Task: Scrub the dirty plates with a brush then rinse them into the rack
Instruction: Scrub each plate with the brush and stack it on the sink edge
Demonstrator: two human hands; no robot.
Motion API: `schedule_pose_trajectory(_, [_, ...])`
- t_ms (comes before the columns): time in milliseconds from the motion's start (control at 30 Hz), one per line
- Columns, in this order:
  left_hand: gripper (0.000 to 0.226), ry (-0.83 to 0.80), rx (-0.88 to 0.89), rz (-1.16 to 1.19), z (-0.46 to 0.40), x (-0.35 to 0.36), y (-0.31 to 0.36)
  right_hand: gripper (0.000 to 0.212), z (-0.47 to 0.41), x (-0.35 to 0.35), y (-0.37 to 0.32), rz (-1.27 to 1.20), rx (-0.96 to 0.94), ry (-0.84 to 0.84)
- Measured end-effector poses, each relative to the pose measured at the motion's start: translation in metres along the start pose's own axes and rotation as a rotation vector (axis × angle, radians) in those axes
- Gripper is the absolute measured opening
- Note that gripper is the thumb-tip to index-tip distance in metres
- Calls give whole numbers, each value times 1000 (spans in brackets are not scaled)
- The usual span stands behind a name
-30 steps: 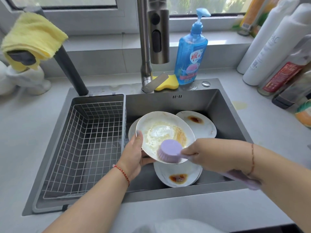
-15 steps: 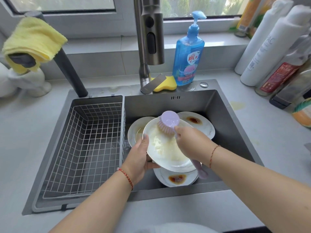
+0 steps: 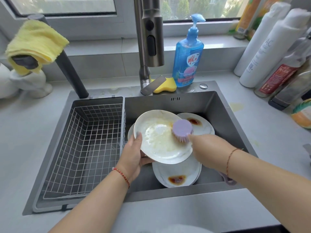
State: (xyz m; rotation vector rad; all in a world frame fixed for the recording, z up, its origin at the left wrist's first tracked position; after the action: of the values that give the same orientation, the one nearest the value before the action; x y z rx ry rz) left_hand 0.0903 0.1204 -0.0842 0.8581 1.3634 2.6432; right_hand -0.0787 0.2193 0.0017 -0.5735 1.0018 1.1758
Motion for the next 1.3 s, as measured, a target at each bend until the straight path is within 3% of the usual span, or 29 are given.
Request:
schedule_pose_trajectory(67, [40,13,30,-39,-2,-3,4,40,8,9,-9,116,-90,-153])
schedule_pose_trajectory(167, [43,29,35,-57,-1,-3,5,32,20,-2,-20,-151,-193,-227])
schedule_pose_trajectory(300, [54,-11,2,-69,6,10,-2,34,1,-19,-38,-377,-205,-79])
schedule_pose_trajectory(400, [54,-35,-2,-85,11,15,-3,34,-27,-19,-25,-307,-44,118])
schedule_pose_trajectory(567, [44,76,29,19,8,3,9,22,-27,-7,41,-537,230,292])
schedule_pose_trajectory(667, [46,92,5,88,8,-1,12,38,-23,8,48,-859,317,239])
schedule_pose_trajectory(800, [50,89,-106,195,12,4,12,29,-26,34,24,-1470,333,-35])
schedule_pose_trajectory(900, [53,95,-162,153,15,6,13,17,-30,41,14,-1706,403,-69])
schedule_pose_trajectory(1000, [59,118,-116,-173,15,5,22,16,-32,40,11,-1768,439,-31])
schedule_pose_trajectory(1067, [72,185,108,-753,15,-5,31,11,-32,37,10,-1752,475,-2])
schedule_pose_trajectory(1100, [79,189,306,-985,20,-4,37,9,-32,36,10,-1731,493,8])
schedule_pose_trajectory(1233, [73,-208,926,-1427,42,29,23,10,-32,33,5,-1642,539,13])
schedule_pose_trajectory(1300, [76,-238,1055,-1625,42,39,10,9,-32,33,1,-1626,538,-8])
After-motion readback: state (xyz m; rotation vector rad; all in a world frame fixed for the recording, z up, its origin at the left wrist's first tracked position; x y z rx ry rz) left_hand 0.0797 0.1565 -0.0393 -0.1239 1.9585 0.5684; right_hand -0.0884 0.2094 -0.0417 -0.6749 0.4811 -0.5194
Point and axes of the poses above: each hand's wrist, its own z-axis away from the middle knuckle, its own x-axis out of the palm, y = z × x, the point moved 4 cm from there along -z, towards the middle knuckle, and after that the axes turned 11 degrees about z, right-handed, at the moved point
